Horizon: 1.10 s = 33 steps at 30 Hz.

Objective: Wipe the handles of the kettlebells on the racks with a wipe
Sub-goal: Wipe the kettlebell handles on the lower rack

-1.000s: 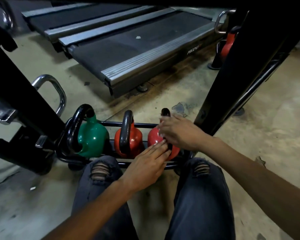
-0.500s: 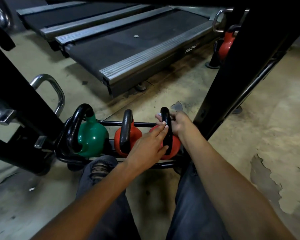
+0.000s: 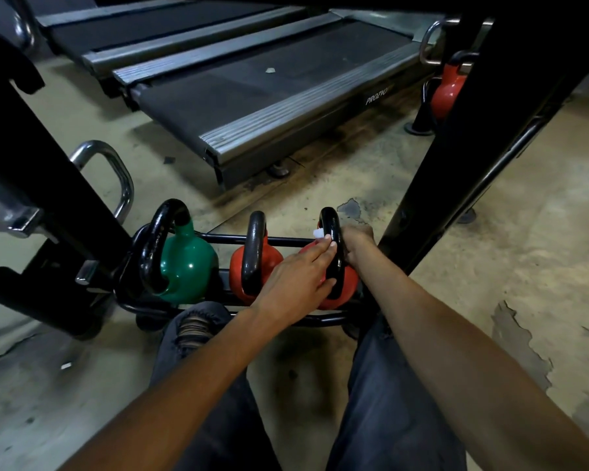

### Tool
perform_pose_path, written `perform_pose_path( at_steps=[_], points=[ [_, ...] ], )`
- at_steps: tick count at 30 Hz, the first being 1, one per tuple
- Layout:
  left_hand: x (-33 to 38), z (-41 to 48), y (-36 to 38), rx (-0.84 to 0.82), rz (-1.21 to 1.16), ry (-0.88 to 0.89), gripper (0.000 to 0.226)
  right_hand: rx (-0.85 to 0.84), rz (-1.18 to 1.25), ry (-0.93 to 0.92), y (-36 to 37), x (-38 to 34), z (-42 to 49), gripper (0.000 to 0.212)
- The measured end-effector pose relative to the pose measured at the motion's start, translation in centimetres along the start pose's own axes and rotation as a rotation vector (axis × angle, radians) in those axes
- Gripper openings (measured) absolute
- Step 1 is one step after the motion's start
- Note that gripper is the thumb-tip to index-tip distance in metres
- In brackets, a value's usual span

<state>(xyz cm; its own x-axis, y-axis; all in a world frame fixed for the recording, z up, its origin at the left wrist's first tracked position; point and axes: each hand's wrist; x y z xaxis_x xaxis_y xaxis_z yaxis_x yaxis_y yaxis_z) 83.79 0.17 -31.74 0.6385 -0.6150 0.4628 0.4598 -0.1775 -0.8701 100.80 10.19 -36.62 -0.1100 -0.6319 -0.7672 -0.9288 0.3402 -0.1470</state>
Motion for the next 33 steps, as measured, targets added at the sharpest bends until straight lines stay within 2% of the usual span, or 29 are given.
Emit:
perform_pose_path(
  at_steps=[2,3,6,8,10,12,16,19,22,25,29,33],
  points=[
    [-0.1,0.0,0.0,0.008,-0.003,0.005,0.066,0.232,-0.027,-0.113,0.1,0.0,-0.3,0.013],
    [-0.1,-0.1,0.1,0.008,-0.006,0.004,0.067,0.254,-0.013,-0.136,0.0,0.1,-0.4,0.014],
    [-0.3,-0.1,0.5,0.004,-0.014,-0.005,0.067,0.146,0.099,-0.179,-0.5,0.6,-1.2,0.022],
    [-0.4,-0.1,0.8,-0.001,-0.013,-0.013,0.069,0.208,0.119,-0.179,-0.4,0.5,-1.0,0.024],
    [-0.4,-0.1,1.0,-0.001,-0.012,-0.023,0.07,0.302,0.12,-0.154,-0.1,-0.5,-0.6,0.016],
    [-0.4,-0.2,1.1,-0.005,-0.009,-0.028,0.071,0.254,0.063,-0.165,0.2,-2.0,0.2,0.001],
    [-0.3,-0.2,0.9,-0.021,0.01,-0.015,0.078,0.019,-0.405,-0.312,-0.1,-5.8,0.7,0.009],
    [-0.3,-0.2,1.0,-0.037,0.051,-0.036,0.091,-0.176,-0.948,-0.418,0.7,-8.8,-0.8,0.015],
    [-0.3,-0.2,1.3,-0.033,0.063,-0.041,0.093,-0.19,-1.696,-0.632,3.2,-9.8,-2.6,0.012],
    [-0.3,-0.2,1.2,-0.052,0.054,-0.031,0.088,-0.186,-2.12,-0.772,5.0,-8.7,-4.7,0.009],
    [0.2,-0.3,0.4,-0.058,0.024,-0.016,0.078,-0.239,-2.425,-0.855,4.6,-7.7,-5.9,0.012],
    [0.4,-0.2,0.4,-0.065,0.033,-0.031,0.078,-0.218,-2.22,-0.961,2.9,-8.4,-6.8,0.013]
  ],
)
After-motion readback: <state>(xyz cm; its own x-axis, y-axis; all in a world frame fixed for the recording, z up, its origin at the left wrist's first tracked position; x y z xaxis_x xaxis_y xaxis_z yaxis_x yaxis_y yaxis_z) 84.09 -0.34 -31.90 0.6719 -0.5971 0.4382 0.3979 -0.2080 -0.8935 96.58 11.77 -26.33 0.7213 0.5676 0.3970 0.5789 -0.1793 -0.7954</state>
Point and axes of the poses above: each hand's wrist, its own z-axis towards the middle knuckle, its own y-axis out of the palm, x = y × z, and after that the axes turned 5 degrees about -z, right-handed
